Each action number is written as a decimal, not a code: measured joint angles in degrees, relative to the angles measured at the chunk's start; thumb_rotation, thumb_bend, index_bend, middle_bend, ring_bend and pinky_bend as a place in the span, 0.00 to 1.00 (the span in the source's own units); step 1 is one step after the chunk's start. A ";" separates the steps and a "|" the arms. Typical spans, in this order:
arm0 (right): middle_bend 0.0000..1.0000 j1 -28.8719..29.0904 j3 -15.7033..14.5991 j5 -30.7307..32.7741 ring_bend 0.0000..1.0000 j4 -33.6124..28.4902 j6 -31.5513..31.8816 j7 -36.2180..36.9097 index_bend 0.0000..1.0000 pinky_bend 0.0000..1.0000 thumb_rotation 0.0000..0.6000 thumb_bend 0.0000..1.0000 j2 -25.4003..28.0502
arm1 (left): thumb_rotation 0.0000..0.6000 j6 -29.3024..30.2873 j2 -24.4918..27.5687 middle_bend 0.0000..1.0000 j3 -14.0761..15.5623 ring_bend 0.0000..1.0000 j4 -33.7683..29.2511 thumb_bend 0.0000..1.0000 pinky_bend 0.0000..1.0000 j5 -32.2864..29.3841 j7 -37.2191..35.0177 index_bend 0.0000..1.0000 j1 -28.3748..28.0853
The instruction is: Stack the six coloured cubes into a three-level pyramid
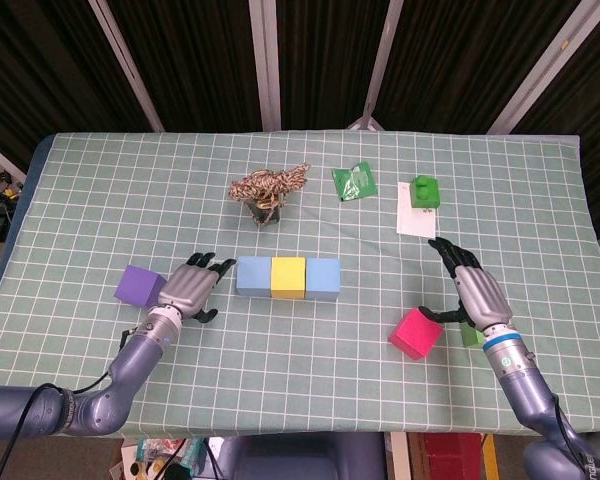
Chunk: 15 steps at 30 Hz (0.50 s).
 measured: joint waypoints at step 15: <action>0.00 -0.13 0.03 -0.27 0.02 -0.57 -0.56 0.12 0.00 0.00 1.00 0.24 -0.01 | 1.00 2.37 -0.47 0.20 0.33 0.00 -0.32 0.43 0.00 2.11 -0.56 0.00 0.48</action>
